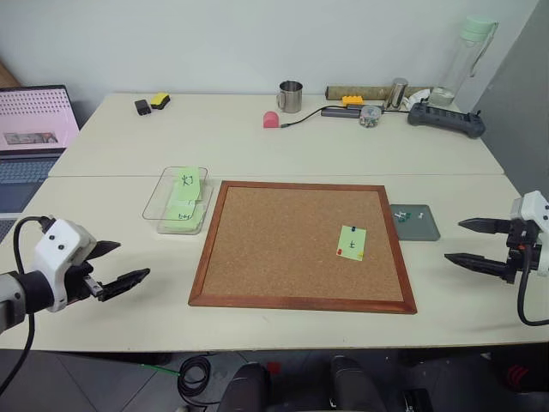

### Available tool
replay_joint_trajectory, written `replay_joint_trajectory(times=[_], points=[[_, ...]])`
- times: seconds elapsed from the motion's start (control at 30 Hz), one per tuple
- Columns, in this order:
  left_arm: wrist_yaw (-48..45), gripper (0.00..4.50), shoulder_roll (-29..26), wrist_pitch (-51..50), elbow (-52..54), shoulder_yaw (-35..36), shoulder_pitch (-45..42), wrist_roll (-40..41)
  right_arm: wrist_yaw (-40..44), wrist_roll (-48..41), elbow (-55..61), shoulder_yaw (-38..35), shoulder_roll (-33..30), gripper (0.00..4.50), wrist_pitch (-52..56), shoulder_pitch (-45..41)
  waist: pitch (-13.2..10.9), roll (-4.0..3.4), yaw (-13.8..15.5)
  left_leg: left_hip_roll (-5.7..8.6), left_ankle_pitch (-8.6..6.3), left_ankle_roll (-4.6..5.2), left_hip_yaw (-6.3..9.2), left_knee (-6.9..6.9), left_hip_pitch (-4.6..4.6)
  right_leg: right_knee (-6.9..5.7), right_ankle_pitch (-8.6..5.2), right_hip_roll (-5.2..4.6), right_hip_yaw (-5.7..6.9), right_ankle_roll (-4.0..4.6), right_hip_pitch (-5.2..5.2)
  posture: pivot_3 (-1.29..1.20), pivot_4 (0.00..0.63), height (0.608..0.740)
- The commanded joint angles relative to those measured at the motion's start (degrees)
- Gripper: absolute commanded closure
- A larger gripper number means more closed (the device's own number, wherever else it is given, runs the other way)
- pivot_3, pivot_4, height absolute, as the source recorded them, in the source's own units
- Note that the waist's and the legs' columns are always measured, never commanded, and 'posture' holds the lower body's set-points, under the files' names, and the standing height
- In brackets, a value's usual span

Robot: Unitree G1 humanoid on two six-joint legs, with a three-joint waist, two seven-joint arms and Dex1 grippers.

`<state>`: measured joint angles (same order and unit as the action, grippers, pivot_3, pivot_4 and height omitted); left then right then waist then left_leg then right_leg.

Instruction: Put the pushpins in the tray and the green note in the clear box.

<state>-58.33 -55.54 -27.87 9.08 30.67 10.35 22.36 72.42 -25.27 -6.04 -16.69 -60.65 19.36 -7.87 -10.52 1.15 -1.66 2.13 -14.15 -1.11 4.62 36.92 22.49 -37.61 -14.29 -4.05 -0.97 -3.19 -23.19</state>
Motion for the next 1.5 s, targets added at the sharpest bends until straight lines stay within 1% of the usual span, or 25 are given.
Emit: replay_joint_trajectory(times=[0.03, 0.6, 0.93, 1.07, 1.1, 1.17, 1.23, 1.27, 1.4, 1.5], points=[[0.2, 0.06, -0.7, 0.8, 0.2, 0.9, -1.5, 0.5, -0.1, 0.3, 0.5, -1.4, -1.2, 0.00, -0.5, -0.8, 0.0, 0.00, 0.0, 0.00, 0.00, 0.00, 0.00, 0.00, 0.00, 0.00, 0.00, 0.00, -0.01, 0.00, 0.00, 0.00, 0.150, 0.740], [0.9, 0.06, -0.8, 0.4, 0.1, 0.6, -2.0, -0.7, -0.4, 0.1, 1.1, -0.9, -0.7, 0.00, -0.6, -1.3, 0.0, 0.00, 0.0, 0.00, 0.00, 0.00, 0.01, 0.00, 0.00, -0.01, 0.00, 0.00, 0.00, 0.00, 0.00, 0.00, 0.150, 0.740], [0.5, 0.06, -0.3, 0.5, 0.4, 0.8, -3.6, 0.7, -0.5, 0.0, 1.5, -0.6, -0.2, 0.00, -0.5, -1.8, 0.0, 0.00, 0.0, 0.00, 0.00, 0.00, 0.00, 0.00, 0.00, -0.01, 0.00, 0.00, 0.00, 0.00, 0.00, 0.00, 0.150, 0.740], [-0.4, 0.06, -0.1, 0.1, 1.9, 0.4, -4.8, 2.7, -0.7, -0.1, 1.9, -0.3, 0.2, 0.00, -0.4, -2.2, 0.0, 0.00, 0.0, 0.00, 0.00, 0.00, 0.00, 0.00, 0.00, -0.01, 0.00, 0.00, -0.01, 0.00, 0.00, 0.00, 0.150, 0.740], [-0.6, 0.41, 0.0, -0.3, 3.3, 0.0, -5.3, 3.5, -0.8, -0.3, 2.2, -0.2, 0.4, 0.00, -0.3, -2.3, 0.0, 0.00, 0.0, 0.00, 0.00, 0.00, 0.00, 0.00, 0.00, -0.01, 0.00, 0.00, -0.01, 0.00, 0.00, 0.00, 0.150, 0.740], [-0.7, 0.71, 0.0, -1.3, 6.3, -1.7, -6.6, 5.0, -1.0, -0.5, 2.9, 0.1, 0.8, 0.00, 0.0, -2.5, 0.0, 0.00, 0.0, 0.00, 0.00, 0.00, 0.00, 0.01, 0.00, -0.01, 0.00, 0.00, 0.01, 0.00, 0.00, 0.00, 0.150, 0.740], [-0.5, 1.22, -0.2, -1.9, 8.9, -4.0, -7.8, 5.8, -1.2, -0.6, 3.7, 0.4, 1.2, 0.00, 0.2, -2.7, 0.0, 0.00, 0.0, 0.01, 0.00, 0.00, 0.02, 0.02, 0.00, -0.01, 0.01, -0.01, -0.01, 0.00, 0.00, 0.00, 0.150, 0.740], [-0.5, 1.35, -0.2, -2.2, 10.2, -5.4, -8.6, 6.0, -1.3, -0.6, 4.2, 0.7, 1.4, 0.00, 0.3, -2.8, 0.0, 0.00, 0.0, 0.02, 0.00, 0.00, 0.01, 0.02, 0.01, -0.01, 0.01, -0.01, -0.01, -0.01, 0.00, 0.00, 0.150, 0.740], [-0.7, 2.28, 0.9, -1.7, 13.4, -14.1, -12.8, 5.3, -1.9, -0.6, 6.2, 2.7, 2.2, 0.00, 1.0, -3.8, 0.0, 0.00, 0.0, 0.03, 0.00, 0.00, 0.00, 0.02, 0.01, -0.02, 0.02, 0.00, -0.01, -0.02, 0.00, 0.00, 0.150, 0.740], [-0.3, 2.95, 3.5, -0.8, 13.4, -21.0, -16.6, 4.1, -3.4, -1.1, 8.4, 4.1, 3.8, 0.00, 2.6, -5.4, 0.0, -0.01, 0.0, 0.05, 0.01, -0.01, -0.02, 0.03, 0.01, -0.04, 0.02, 0.00, -0.01, -0.02, 0.01, 0.00, 0.150, 0.740]])
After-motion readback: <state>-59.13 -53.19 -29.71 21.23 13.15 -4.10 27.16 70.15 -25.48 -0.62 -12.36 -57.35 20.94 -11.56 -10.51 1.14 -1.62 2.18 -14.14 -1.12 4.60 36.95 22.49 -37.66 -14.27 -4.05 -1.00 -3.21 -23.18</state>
